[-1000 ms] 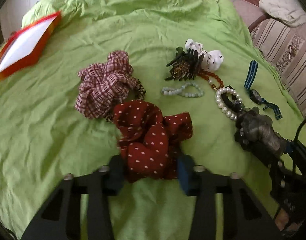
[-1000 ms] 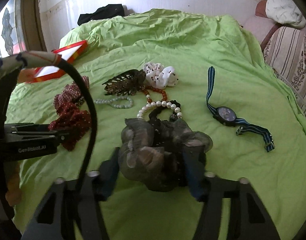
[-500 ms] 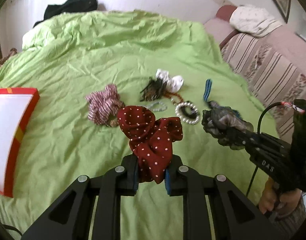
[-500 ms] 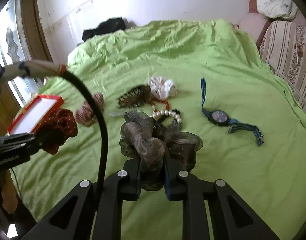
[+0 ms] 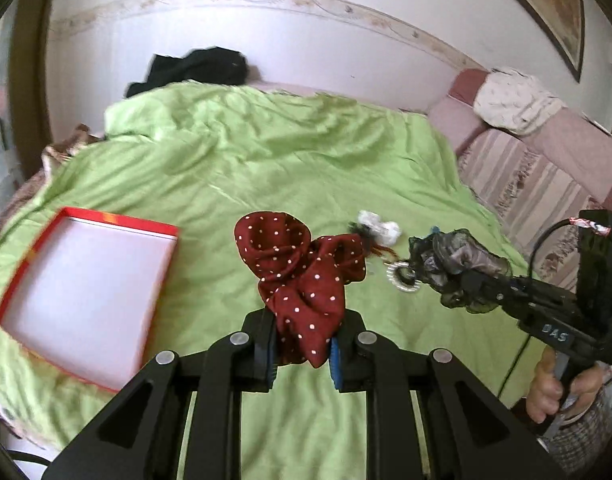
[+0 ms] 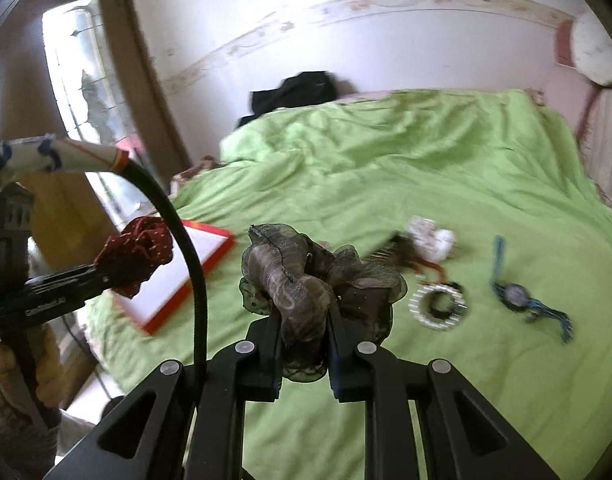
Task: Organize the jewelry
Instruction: 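Carry both scrunchies into the red-rimmed white tray and open both tools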
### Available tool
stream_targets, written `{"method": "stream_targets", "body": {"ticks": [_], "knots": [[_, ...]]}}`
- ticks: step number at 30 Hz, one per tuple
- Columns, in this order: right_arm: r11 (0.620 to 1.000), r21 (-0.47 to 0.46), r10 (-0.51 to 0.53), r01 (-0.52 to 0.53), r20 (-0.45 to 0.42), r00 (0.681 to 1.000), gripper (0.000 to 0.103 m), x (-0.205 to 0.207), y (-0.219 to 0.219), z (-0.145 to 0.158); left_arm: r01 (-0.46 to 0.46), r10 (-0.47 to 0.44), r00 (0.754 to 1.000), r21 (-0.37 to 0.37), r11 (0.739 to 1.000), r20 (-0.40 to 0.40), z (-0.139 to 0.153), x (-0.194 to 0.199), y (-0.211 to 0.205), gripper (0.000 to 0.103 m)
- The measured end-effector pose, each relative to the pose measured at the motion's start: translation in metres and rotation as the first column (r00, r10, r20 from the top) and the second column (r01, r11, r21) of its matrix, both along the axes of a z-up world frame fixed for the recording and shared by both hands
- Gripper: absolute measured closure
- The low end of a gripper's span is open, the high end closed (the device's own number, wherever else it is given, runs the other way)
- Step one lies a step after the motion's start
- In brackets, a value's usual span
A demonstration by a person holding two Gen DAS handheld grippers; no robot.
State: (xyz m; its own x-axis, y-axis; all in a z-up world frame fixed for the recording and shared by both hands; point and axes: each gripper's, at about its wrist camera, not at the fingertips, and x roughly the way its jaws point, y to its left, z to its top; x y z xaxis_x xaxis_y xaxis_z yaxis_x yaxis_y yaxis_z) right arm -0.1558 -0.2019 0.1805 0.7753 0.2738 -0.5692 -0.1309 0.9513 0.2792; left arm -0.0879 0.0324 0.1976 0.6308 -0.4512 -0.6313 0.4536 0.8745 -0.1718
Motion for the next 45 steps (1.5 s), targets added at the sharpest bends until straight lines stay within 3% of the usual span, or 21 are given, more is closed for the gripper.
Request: {"method": "stream_targets", "body": {"ticks": [11, 15, 21, 26, 31, 34, 36, 38, 40, 45], "knots": [[0.973, 0.124, 0.200, -0.195, -0.025, 0.980, 0.084, 0.075, 0.090, 0.025, -0.191, 0.189, 0.981, 0.070, 0.979, 0.042, 0.020, 0.067, 0.109, 0.084], [0.958, 0.158, 0.248, -0.239, -0.042, 0.968, 0.084, 0.115, 0.124, 0.022, -0.265, 0.261, 0.964, 0.126, 0.956, 0.045, 0.011, 0.106, 0.141, 0.084], [0.934, 0.253, 0.290, -0.252, -0.127, 0.949, 0.084, 0.196, 0.178, -0.010, -0.332, 0.342, 0.940, 0.190, 0.924, -0.021, -0.031, 0.180, 0.177, 0.084], [0.951, 0.223, 0.265, -0.213, -0.239, 0.934, 0.084, 0.254, 0.216, -0.060, -0.368, 0.390, 0.918, 0.205, 0.907, -0.075, -0.076, 0.228, 0.201, 0.084], [0.969, 0.171, 0.221, -0.177, -0.290, 0.931, 0.084, 0.286, 0.229, -0.090, -0.374, 0.403, 0.907, 0.209, 0.903, -0.119, -0.107, 0.256, 0.216, 0.081], [0.977, 0.136, 0.198, -0.163, -0.310, 0.930, 0.079, 0.297, 0.233, -0.104, -0.373, 0.405, 0.906, 0.217, 0.902, -0.127, -0.120, 0.267, 0.219, 0.077], [0.981, 0.138, 0.177, -0.140, -0.317, 0.932, 0.075, 0.301, 0.229, -0.111, -0.381, 0.411, 0.902, 0.211, 0.900, -0.127, -0.124, 0.271, 0.220, 0.067], [0.980, 0.137, 0.180, -0.143, -0.318, 0.931, 0.052, 0.303, 0.228, -0.115, -0.388, 0.414, 0.902, 0.190, 0.902, -0.124, -0.124, 0.271, 0.222, 0.048], [0.982, 0.120, 0.179, -0.149, -0.297, 0.938, 0.042, 0.301, 0.227, -0.110, -0.389, 0.412, 0.904, 0.177, 0.904, -0.116, -0.123, 0.271, 0.221, 0.047], [0.978, 0.117, 0.196, -0.171, -0.249, 0.948, 0.040, 0.289, 0.226, -0.091, -0.384, 0.400, 0.907, 0.135, 0.914, -0.128, -0.113, 0.261, 0.221, 0.044]]}}
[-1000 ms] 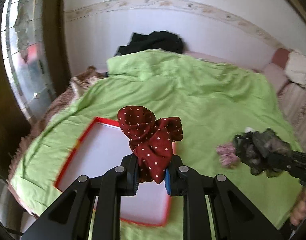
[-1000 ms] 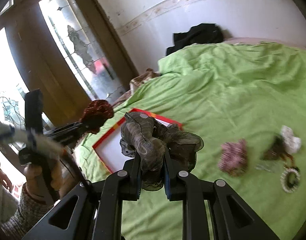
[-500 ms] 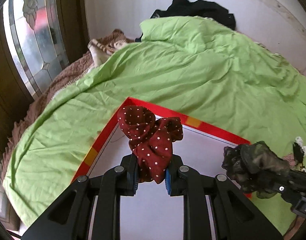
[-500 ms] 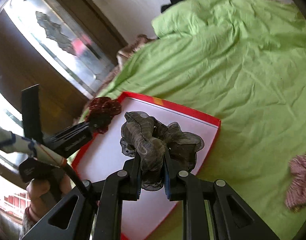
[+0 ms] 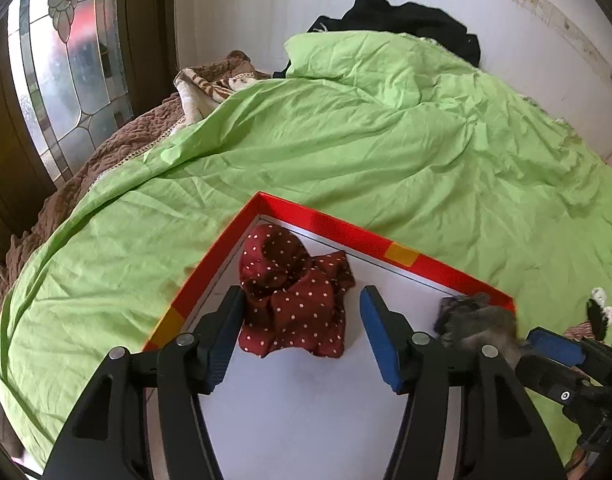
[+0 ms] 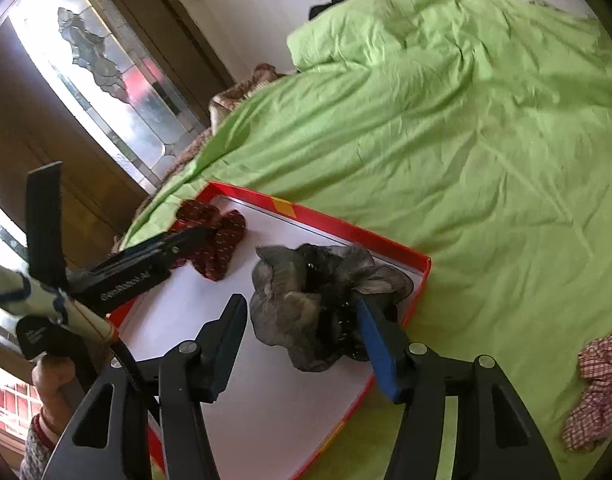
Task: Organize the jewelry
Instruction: 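Carry both scrunchies into the red-rimmed white tray and open both tools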
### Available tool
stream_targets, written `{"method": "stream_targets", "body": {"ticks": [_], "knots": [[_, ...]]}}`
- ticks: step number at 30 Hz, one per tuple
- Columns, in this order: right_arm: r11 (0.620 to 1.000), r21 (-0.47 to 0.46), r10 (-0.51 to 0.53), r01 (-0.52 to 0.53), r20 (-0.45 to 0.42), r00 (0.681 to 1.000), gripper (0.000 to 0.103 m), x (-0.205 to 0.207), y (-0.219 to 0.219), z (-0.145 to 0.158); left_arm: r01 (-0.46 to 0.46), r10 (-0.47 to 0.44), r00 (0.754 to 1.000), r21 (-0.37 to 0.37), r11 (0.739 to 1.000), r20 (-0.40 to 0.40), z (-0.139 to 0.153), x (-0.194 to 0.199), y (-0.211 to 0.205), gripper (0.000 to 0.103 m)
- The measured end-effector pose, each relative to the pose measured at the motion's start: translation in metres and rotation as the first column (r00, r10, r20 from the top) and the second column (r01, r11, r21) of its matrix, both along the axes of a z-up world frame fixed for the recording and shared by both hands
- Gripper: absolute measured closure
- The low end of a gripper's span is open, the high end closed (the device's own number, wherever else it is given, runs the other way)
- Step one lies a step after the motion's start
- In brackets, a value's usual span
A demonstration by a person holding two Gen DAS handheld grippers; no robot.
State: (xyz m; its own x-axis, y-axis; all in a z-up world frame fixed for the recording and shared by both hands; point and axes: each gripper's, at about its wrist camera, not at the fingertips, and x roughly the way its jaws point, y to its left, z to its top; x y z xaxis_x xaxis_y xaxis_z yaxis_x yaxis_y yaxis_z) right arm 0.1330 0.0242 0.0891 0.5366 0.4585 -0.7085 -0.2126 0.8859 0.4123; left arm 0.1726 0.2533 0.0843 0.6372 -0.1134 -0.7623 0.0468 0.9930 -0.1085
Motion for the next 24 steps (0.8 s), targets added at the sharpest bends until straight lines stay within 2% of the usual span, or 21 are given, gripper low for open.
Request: {"method": "stream_targets", "body": {"ticks": [2, 4, 5, 9, 13, 15, 16, 17, 21, 24], "knots": [[1.000, -0.009, -0.003, 0.004, 0.023, 1.000, 0.033, -0.014, -0.003, 0.006, 0.006, -0.006, 1.000, -0.012, 1.000, 0.006, 0.005, -0.007, 0.000, 0.043], [0.998, -0.051, -0.018, 0.019, 0.025, 1.000, 0.032, -0.026, -0.003, 0.005, 0.020, -0.019, 1.000, -0.021, 1.000, 0.015, 0.013, -0.019, 0.000, 0.043], [0.995, -0.093, -0.027, 0.029, 0.015, 1.000, 0.032, -0.035, -0.002, 0.000, 0.025, -0.024, 0.999, -0.022, 0.999, 0.022, 0.016, -0.024, 0.000, 0.042], [0.990, -0.139, -0.019, 0.011, -0.057, 0.998, 0.032, -0.048, 0.007, -0.024, 0.026, -0.024, 0.998, -0.020, 0.999, 0.063, 0.029, -0.048, 0.001, 0.038], [0.979, -0.201, -0.053, 0.027, -0.128, 0.990, 0.057, -0.046, 0.018, -0.044, 0.018, -0.019, 0.996, 0.009, 1.000, 0.082, 0.032, -0.066, 0.000, 0.037], [0.979, -0.199, -0.064, 0.032, -0.159, 0.985, 0.068, -0.043, 0.017, -0.051, 0.018, -0.021, 0.996, 0.034, 0.999, 0.085, 0.030, -0.072, -0.002, 0.037], [0.983, -0.183, -0.064, 0.031, -0.180, 0.982, 0.078, -0.042, 0.016, -0.056, 0.014, -0.018, 0.996, 0.045, 0.999, 0.086, 0.028, -0.075, -0.005, 0.037], [0.986, -0.166, -0.066, 0.034, -0.186, 0.980, 0.082, -0.042, 0.013, -0.057, 0.012, -0.016, 0.996, 0.047, 0.999, 0.085, 0.027, -0.077, -0.006, 0.037], [0.981, -0.191, -0.070, 0.034, -0.183, 0.981, 0.084, -0.050, 0.008, -0.055, 0.007, -0.010, 0.997, 0.050, 0.999, 0.077, 0.022, -0.089, -0.019, 0.037], [0.973, -0.224, -0.091, 0.050, -0.178, 0.980, 0.086, -0.059, -0.003, -0.052, 0.012, -0.018, 0.996, 0.079, 0.997, 0.083, 0.020, -0.097, -0.031, 0.037]]}}
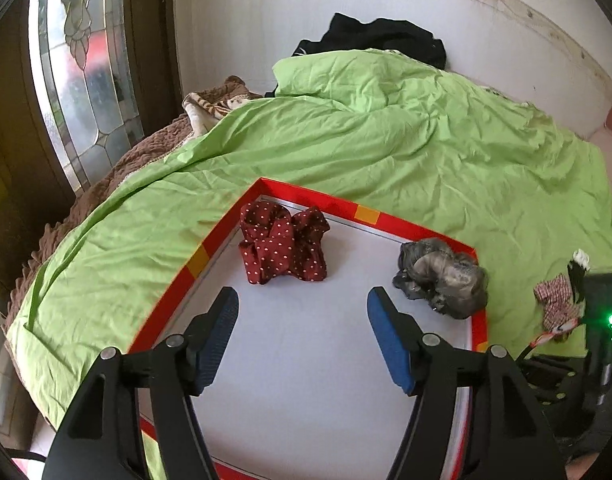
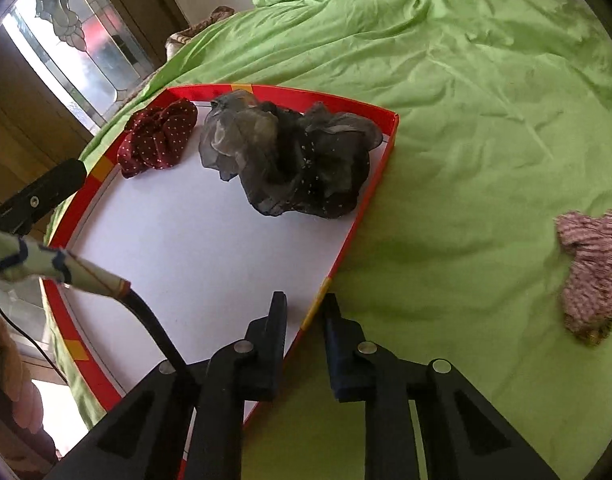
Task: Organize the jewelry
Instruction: 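Carry both scrunchies into the red-rimmed white tray and open both tools, then move both open tools back toward the remaining jewelry on the sheet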
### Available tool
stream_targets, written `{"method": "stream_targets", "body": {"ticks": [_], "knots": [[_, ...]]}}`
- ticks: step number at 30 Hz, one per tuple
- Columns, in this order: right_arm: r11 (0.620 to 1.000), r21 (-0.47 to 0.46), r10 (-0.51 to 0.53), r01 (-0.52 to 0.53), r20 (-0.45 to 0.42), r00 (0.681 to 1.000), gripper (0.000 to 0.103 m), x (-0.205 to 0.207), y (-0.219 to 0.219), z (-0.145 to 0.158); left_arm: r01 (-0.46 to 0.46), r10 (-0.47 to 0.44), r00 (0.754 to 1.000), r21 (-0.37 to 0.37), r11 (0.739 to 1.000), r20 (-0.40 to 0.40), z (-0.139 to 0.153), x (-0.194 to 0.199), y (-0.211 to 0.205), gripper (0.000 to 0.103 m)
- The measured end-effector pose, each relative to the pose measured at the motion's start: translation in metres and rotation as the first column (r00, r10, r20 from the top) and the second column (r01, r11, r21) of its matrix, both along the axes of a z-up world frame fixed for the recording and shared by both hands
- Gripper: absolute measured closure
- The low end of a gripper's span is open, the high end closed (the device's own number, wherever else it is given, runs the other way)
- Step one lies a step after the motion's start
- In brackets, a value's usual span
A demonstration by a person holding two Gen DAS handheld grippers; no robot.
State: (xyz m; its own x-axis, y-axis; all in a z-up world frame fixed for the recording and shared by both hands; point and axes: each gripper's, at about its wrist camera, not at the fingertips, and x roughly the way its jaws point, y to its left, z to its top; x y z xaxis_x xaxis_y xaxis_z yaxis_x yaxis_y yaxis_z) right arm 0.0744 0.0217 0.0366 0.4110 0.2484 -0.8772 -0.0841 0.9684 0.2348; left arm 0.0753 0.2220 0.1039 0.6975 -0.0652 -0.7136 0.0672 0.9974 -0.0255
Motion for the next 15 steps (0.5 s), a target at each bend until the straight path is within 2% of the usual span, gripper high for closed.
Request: {"method": "stream_targets", "body": {"ticks": [5, 15], "knots": [[0.999, -0.016, -0.047, 0.047, -0.002, 0.999, 0.089, -0.015, -0.033, 0.001, 0.027, -0.028, 0.999, 0.060, 0.998, 0.016, -0.001, -0.017, -0.030, 0.037], [0.995, -0.023, -0.099, 0.100, 0.016, 0.995, 0.088, -0.050, -0.071, 0.002, 0.054, -0.056, 0.998, 0.052, 0.997, 0.030, 0.007, -0.054, -0.076, 0.037]]}}
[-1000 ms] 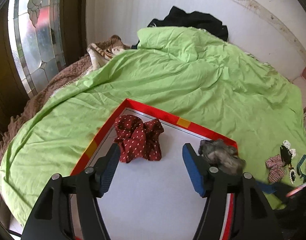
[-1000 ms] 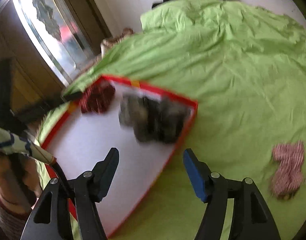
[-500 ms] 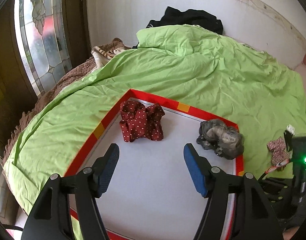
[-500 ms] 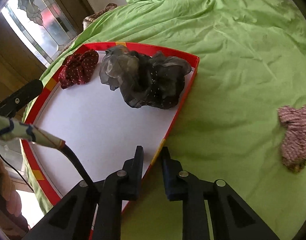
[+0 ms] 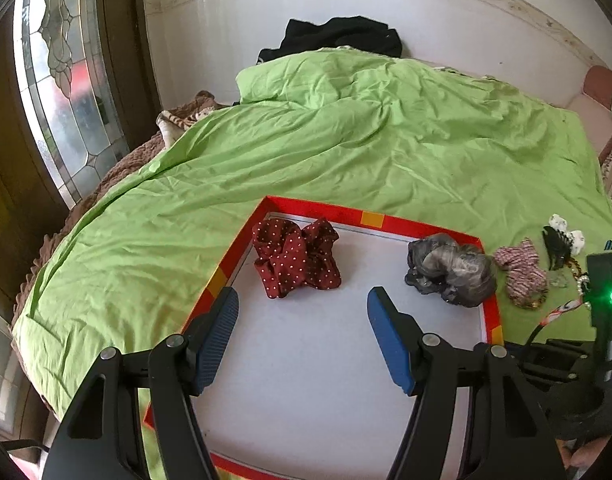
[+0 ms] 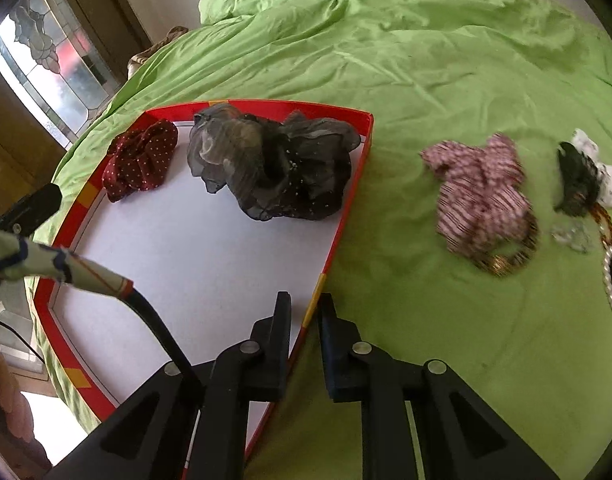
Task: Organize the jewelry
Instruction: 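Move both open tools back toward the remaining jewelry on the sheet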
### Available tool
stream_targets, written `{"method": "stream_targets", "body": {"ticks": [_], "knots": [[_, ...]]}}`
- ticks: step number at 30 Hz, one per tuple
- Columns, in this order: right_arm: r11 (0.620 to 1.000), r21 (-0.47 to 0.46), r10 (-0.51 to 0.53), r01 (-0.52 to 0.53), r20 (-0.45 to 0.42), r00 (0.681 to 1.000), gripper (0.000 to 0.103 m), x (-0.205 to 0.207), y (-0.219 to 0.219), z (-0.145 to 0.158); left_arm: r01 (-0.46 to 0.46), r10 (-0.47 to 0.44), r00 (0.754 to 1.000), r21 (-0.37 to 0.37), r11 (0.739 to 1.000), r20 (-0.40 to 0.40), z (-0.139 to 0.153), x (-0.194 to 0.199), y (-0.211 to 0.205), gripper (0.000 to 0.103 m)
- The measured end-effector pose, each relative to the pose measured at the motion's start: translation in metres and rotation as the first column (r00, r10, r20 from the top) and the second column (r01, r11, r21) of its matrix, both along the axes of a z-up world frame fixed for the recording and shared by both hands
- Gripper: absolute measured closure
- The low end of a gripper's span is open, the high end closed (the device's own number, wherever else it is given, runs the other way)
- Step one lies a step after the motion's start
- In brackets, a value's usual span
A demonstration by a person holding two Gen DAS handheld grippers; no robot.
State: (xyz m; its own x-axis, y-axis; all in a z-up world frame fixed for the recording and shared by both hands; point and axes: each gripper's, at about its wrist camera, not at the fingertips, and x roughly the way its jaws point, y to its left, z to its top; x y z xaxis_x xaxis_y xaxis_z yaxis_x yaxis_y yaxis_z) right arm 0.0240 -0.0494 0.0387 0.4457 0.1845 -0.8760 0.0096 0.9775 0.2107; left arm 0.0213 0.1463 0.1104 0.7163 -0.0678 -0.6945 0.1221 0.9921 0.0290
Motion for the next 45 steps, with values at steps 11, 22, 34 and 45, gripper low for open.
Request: {"method": "stream_targets", "body": {"ticks": [11, 22, 34, 45], "knots": [[0.996, 0.048, 0.067, -0.076, 0.170, 0.983, 0.055, -0.045, -0.024, 0.030, 0.053, -0.053, 0.998, -0.023, 0.998, 0.018, 0.017, -0.030, -0.035, 0.035], [0.994, -0.001, -0.104, 0.108, 0.256, 0.961, 0.055, -0.135, -0.160, 0.048, 0.185, -0.184, 0.983, -0.084, 0.979, 0.013, 0.033, -0.054, -0.102, 0.030], [0.943, -0.028, -0.312, 0.330, 0.258, 0.914, 0.055, -0.200, -0.270, 0.039, 0.279, -0.279, 0.960, -0.025, 0.960, 0.005, 0.016, -0.082, -0.208, 0.030], [0.941, -0.023, -0.322, 0.338, 0.253, 0.912, 0.055, -0.202, -0.279, 0.027, 0.290, -0.290, 0.957, 0.061, 0.955, -0.010, -0.008, -0.095, -0.236, 0.030]]}}
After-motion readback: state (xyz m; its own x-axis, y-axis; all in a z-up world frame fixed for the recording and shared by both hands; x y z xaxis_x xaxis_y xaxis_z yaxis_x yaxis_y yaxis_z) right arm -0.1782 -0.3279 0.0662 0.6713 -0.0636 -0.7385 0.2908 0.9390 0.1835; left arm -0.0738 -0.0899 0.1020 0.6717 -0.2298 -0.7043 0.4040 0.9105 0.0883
